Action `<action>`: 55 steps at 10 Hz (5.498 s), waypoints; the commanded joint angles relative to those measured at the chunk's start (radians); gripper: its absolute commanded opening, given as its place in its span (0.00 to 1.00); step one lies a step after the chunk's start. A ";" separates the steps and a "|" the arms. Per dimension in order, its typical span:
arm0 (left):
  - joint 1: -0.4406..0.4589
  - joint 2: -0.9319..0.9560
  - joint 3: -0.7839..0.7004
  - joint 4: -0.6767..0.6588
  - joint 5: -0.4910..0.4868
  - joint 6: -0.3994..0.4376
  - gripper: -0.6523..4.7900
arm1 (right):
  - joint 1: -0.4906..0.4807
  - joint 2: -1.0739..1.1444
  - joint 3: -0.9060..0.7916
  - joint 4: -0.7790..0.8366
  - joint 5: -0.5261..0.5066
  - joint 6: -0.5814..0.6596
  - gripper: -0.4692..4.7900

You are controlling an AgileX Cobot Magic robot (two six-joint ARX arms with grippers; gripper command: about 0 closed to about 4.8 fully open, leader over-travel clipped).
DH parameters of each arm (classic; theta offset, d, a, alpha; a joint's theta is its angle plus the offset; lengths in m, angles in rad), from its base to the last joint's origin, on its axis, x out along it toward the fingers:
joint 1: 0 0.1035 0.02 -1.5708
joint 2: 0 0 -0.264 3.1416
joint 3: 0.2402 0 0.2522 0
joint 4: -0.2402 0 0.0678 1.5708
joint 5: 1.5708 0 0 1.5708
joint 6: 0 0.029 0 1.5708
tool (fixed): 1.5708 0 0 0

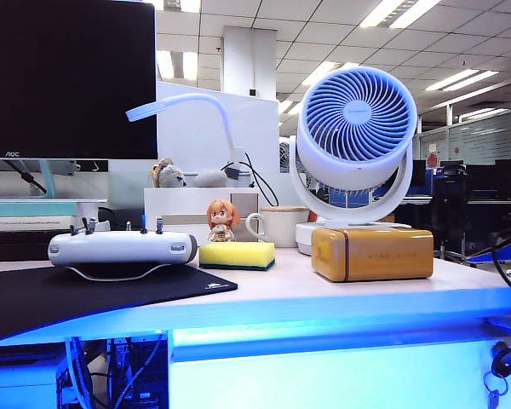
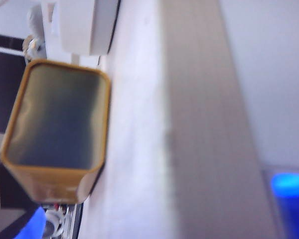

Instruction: Open the drawer, place the cleaning sponge inside, then close the drawer.

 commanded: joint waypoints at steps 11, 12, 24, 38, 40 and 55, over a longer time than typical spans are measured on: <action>0.000 -0.003 0.005 0.013 0.002 0.004 0.11 | 0.011 -0.018 -0.080 0.140 -0.113 0.018 1.00; 0.000 -0.003 0.005 0.013 0.002 0.004 0.11 | 0.010 -0.018 -0.093 0.140 -0.113 0.017 1.00; 0.000 -0.003 0.005 0.013 0.002 0.004 0.11 | -0.099 -0.083 -0.185 0.083 -0.049 -0.026 1.00; 0.000 -0.003 0.005 -0.002 0.002 0.004 0.11 | -0.098 -0.082 -0.092 0.110 -0.061 -0.050 1.00; 0.000 -0.003 0.005 -0.002 0.002 0.004 0.11 | -0.101 -0.083 -0.108 0.127 -0.098 -0.035 1.00; 0.000 -0.004 0.005 -0.003 0.003 0.003 0.11 | -0.377 -0.103 -0.431 0.142 0.056 -0.097 1.00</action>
